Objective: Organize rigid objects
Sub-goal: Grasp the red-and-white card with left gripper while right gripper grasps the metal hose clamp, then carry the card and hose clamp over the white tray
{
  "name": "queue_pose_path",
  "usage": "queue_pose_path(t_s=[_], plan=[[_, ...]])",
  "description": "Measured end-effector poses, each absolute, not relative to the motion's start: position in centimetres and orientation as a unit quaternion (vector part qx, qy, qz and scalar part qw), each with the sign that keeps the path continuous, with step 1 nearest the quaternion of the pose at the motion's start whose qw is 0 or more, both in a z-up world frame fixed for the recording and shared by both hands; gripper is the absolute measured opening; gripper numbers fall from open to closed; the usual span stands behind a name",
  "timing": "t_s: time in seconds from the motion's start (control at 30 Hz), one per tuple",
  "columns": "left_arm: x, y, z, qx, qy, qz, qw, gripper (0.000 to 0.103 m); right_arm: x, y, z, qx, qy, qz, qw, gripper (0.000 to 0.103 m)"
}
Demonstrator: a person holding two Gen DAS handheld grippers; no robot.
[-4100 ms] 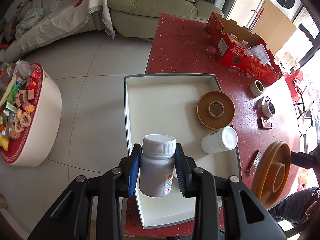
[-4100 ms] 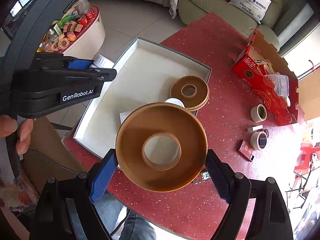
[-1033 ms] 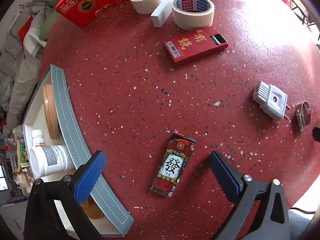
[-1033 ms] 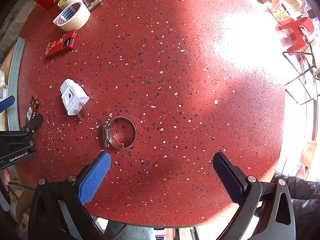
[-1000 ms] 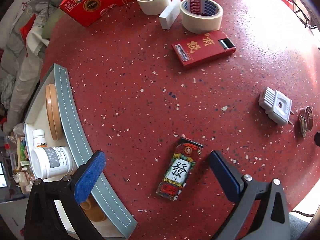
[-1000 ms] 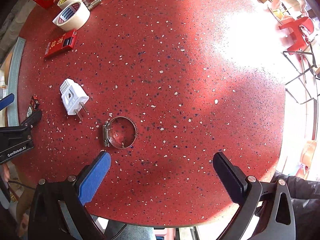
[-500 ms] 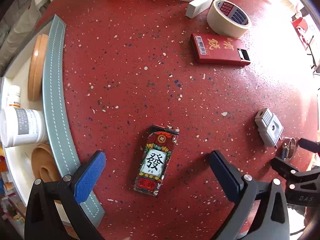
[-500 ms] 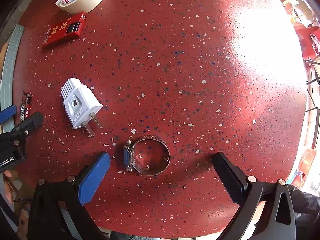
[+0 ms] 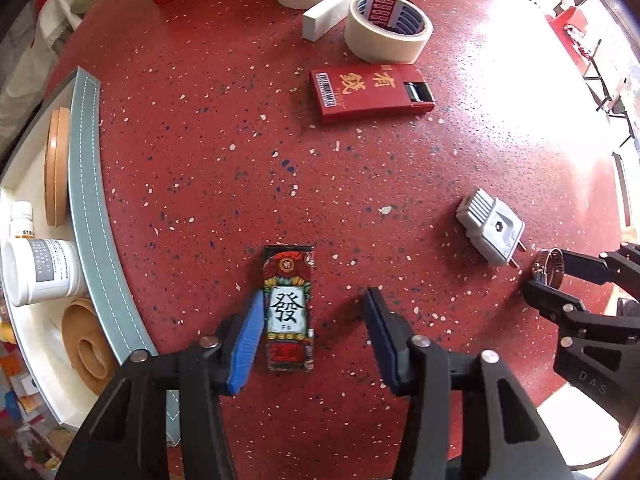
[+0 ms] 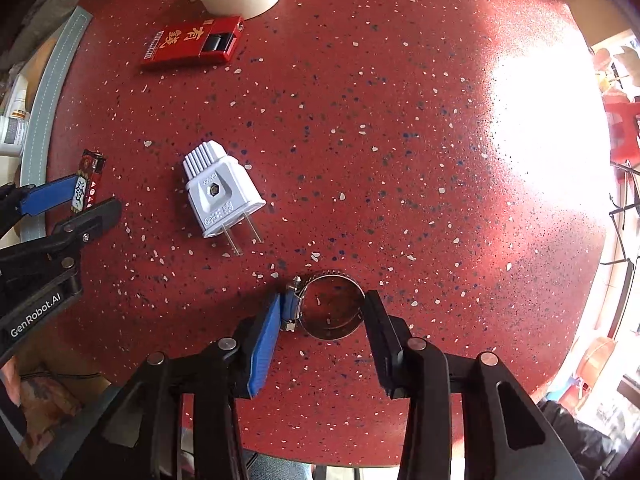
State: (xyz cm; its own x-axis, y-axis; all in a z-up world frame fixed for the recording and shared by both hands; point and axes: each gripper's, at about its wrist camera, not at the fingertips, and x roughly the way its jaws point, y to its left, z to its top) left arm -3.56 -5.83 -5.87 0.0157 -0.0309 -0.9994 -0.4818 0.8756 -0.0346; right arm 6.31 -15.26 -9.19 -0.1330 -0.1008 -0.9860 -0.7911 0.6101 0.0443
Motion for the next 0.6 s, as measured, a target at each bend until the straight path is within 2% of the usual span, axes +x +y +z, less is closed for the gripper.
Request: queue_pose_path(t_s=[0.03, 0.3, 0.6], plan=[[-3.5, -6.3, -5.8, -0.189, 0.687, 0.156, 0.685, 0.026, 6.3, -15.4, -9.1, -0.321, 0.689, 0.303, 0.574, 0.043], [-7.2, -7.7, -3.7, -0.277, 0.664, 0.147, 0.679, 0.025, 6.6, -17.4, -6.6, -0.284, 0.690, 0.327, 0.581, 0.043], [-9.5, -8.2, 0.1, -0.262, 0.644, 0.154, 0.702, 0.025, 7.1, -18.9, -3.2, -0.271, 0.680, 0.348, 0.586, 0.043]])
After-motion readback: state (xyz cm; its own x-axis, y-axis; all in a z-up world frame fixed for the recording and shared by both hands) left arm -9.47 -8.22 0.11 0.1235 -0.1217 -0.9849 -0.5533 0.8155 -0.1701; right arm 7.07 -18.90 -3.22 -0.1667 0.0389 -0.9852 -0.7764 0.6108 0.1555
